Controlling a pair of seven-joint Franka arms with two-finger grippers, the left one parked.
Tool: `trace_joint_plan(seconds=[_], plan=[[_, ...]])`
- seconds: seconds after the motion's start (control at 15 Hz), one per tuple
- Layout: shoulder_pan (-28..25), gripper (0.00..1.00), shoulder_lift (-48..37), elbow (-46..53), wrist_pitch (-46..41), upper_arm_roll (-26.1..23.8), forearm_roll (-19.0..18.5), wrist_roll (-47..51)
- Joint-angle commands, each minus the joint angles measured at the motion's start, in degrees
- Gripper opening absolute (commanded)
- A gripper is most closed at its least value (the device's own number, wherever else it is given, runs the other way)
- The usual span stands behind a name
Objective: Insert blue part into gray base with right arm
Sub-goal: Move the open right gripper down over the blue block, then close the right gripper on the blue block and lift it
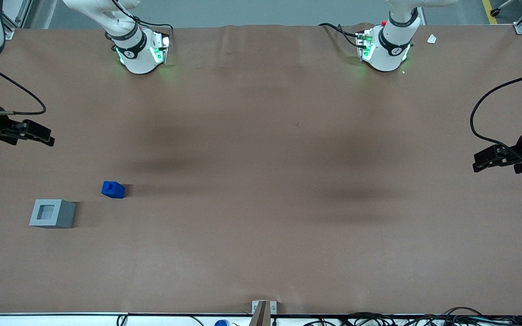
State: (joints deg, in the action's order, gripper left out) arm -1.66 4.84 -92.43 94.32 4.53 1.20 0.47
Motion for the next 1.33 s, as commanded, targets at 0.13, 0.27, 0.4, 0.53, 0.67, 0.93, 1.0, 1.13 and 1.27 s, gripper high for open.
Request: trace_joint_plan(seconds=[0.13,0.27,0.4,0.53,0.67,0.93,1.0,1.13,1.27], plan=[[0.5,1.00,2.0,-2.5,3.8,-0.6,-0.1,0.4],[0.1,1.00,3.1,-3.1,5.9,-0.6,-0.2,0.4],[-0.2,1.00,3.2,-6.1,9.9,-0.7,-0.2,0.5],[-0.2,1.00,3.1,-9.4,14.0,-0.7,-0.1,0.5],[-0.1,1.00,3.5,-12.3,17.5,-0.7,-0.1,0.5],[-0.4,1.00,4.2,-20.7,28.8,-0.8,-0.1,0.3],[-0.4,1.00,5.1,-22.6,32.5,-0.8,-0.1,0.3],[-0.2,1.00,8.5,-23.6,36.9,-0.8,-0.1,0.4],[0.0,1.00,11.3,-23.5,39.9,-0.8,0.2,0.4]])
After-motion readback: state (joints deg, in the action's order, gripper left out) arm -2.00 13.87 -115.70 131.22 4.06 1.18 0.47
